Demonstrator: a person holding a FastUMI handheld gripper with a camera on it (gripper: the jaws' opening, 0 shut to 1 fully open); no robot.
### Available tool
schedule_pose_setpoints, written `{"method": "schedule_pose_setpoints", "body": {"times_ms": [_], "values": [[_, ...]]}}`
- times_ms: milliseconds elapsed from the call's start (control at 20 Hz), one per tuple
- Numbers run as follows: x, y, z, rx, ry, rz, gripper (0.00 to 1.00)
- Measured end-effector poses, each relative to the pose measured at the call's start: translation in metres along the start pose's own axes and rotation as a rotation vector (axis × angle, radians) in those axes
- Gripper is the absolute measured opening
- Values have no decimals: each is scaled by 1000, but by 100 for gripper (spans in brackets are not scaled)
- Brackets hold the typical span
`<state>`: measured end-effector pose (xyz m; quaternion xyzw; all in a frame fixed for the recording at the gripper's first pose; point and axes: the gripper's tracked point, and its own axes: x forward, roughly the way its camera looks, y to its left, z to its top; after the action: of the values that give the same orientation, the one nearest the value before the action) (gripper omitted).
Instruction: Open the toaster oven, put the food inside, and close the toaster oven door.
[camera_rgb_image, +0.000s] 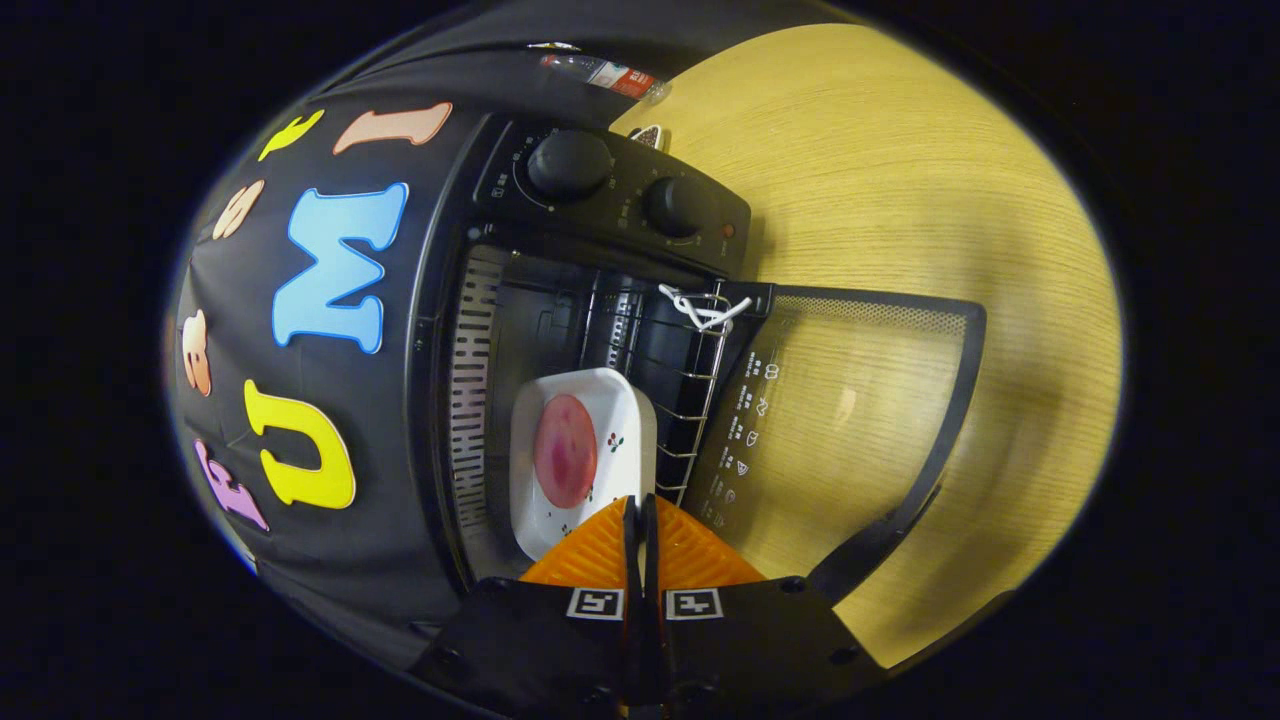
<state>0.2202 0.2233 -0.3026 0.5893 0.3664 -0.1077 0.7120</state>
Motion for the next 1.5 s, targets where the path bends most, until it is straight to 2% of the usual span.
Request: {"method": "schedule_pose_setpoints", "body": {"times_ms": [300, 500, 650, 800, 950, 1250, 1400, 1500], "values": [[30, 14, 3, 6, -65, -9, 2], [34, 18, 3, -5, -77, -12, 3], [26, 25, 2, -42, -74, 29, 10], [12, 38, -8, -113, -55, 91, 53], [-7, 32, -10, -259, -61, 66, 98], [-51, 11, -14, -540, -42, 51, 98], [-72, -4, -8, -746, -74, 12, 98], [-81, -11, -8, -838, -63, 1, 98]]}}
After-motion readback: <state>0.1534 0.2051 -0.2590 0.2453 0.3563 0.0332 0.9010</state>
